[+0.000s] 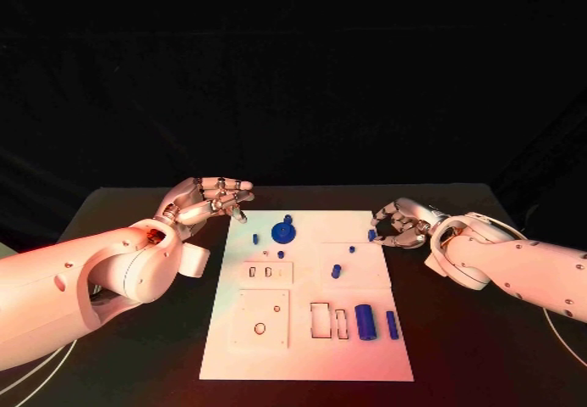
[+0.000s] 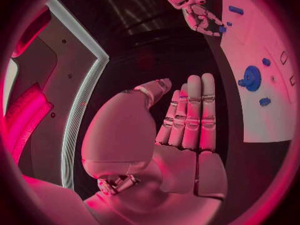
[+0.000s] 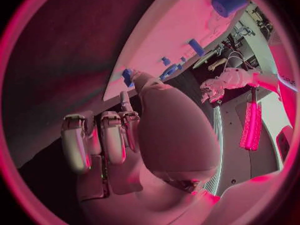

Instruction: Assemble the parts on the task board

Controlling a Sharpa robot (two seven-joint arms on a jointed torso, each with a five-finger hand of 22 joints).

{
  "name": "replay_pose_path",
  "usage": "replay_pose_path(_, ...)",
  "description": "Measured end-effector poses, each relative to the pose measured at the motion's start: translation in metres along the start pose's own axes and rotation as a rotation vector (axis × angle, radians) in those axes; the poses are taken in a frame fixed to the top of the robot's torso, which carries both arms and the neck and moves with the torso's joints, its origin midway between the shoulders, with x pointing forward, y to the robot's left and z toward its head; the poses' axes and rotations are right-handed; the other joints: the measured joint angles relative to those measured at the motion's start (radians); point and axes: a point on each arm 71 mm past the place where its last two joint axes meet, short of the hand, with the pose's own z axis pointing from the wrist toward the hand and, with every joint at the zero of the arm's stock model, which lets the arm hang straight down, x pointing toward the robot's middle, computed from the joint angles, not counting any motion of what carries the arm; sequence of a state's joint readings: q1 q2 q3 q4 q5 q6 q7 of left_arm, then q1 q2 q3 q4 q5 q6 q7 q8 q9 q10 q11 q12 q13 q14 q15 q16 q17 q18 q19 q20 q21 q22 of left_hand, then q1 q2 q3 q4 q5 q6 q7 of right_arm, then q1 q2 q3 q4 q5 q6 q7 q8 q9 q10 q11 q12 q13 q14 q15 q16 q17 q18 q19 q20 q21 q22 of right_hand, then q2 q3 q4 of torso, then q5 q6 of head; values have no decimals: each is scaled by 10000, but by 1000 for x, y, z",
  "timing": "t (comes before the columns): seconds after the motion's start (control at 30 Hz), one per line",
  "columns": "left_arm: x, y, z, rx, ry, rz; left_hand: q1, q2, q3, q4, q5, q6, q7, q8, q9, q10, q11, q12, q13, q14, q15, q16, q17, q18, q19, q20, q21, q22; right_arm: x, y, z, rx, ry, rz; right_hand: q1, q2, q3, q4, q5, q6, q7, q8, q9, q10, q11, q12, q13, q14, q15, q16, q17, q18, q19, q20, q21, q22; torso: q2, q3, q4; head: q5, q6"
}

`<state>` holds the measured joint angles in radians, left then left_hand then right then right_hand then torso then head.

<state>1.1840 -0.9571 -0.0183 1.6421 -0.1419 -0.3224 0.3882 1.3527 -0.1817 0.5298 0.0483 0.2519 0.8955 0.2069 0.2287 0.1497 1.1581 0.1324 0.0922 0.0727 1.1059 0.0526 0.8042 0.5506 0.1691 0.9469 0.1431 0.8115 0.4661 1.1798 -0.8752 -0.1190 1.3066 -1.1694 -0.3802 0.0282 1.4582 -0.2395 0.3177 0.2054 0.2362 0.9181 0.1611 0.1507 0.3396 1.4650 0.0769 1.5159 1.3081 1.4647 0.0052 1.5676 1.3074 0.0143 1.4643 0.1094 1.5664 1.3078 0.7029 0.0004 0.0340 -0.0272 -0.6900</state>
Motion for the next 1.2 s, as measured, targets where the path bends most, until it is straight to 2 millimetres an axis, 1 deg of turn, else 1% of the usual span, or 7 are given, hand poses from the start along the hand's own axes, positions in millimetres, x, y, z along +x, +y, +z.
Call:
replay_pose_path(0.3, 0, 0, 0, -3, -3, 2, 0, 0, 0, 0, 0, 0, 0, 0, 0, 0, 0, 0, 0, 0, 0, 0, 0, -1, 0, 0, 0, -1, 5, 2, 3, 15, 115, 13, 11, 172, 180, 42, 40, 242, -64, 89, 5, 0, 0, 50, -1, 38, -38, 0, -1, 1, 0, 0, 0, -1, -1, 1, -5, 47, -28)
replay_pose_path(0.43, 0, 0, 0, -6, -2, 1, 0, 0, 0, 0, 0, 0, 0, 0, 9, 0, 0, 0, 0, 0, 0, 0, -10, 0, -35, 35, 48, 33, 7, 1, 4, 49, 159, 4, 11, 172, 262, 68, 40, 398, -112, 157, 23, 0, 0, 88, -1, 0, -75, 0, -1, 0, 39, -39, 0, -2, -4, 6, -4, 51, -35)
replay_pose_path(0.5, 0, 0, 0, -8, -4, 3, 0, 0, 0, 0, 0, 0, 0, 0, 9, 0, 0, 0, 0, 1, 1, 0, -10, -1, -35, 35, 47, 33, 7, 1, 5, 65, 178, 0, 23, 266, 330, 61, 40, 423, -137, 157, 22, 0, 0, 88, -1, 0, -75, 0, 4, 0, 39, -39, 0, -2, -5, 6, -4, 58, -37)
replay_pose_path(0.93, -1, 0, 0, -14, -9, 5, 0, 0, 0, 0, 0, 0, 0, 0, 8, 0, 0, 0, 0, 1, 1, 0, -9, 0, -34, 35, 47, 32, 9, 3, 6, 94, 268, -27, 55, 295, 457, 40, 40, 600, -174, 261, 47, 0, -72, 125, -3, 0, -147, 0, 6, -1, 35, -110, 0, -4, -8, 2, -12, 71, -52)
replay_pose_path(1.03, -1, 0, 0, -15, -9, 6, 0, 0, 0, 1, 0, 0, 0, 0, 8, 0, 0, 0, 0, 1, 1, 0, -9, -1, -34, 35, 47, 32, 9, 3, 6, 82, 266, -36, 6, 362, 511, 69, 40, 710, -242, 320, 52, 0, -72, 203, -3, 17, -209, 0, 6, 0, 1, -147, 0, -4, -8, 2, -12, 62, -60)
replay_pose_path(1.1, -1, 0, 0, -16, -10, 6, 0, 0, 0, 0, 0, 0, 0, 0, 7, 0, 0, 0, 0, 1, 1, 0, -9, 0, -34, 35, 47, 31, 9, 4, 6, 58, 245, -34, -4, 372, 594, 68, 40, 816, -311, 398, 79, 10, -171, 279, -3, 24, -276, 0, 5, 0, 40, -192, 0, -4, -8, 3, -12, 57, -64)
replay_pose_path(1.2, -1, 0, 0, -17, -10, 7, 0, 0, 0, 1, 0, 0, 0, 0, 7, 0, 0, 0, 0, 1, 1, 0, -9, -1, -34, 35, 47, 31, 9, 6, 7, 9, 156, -27, -58, 426, 610, 84, 88, 953, -380, 504, 104, 37, -216, 320, -4, 0, -328, 0, 5, 0, 19, -237, 0, -4, -8, 3, -12, 47, -67)
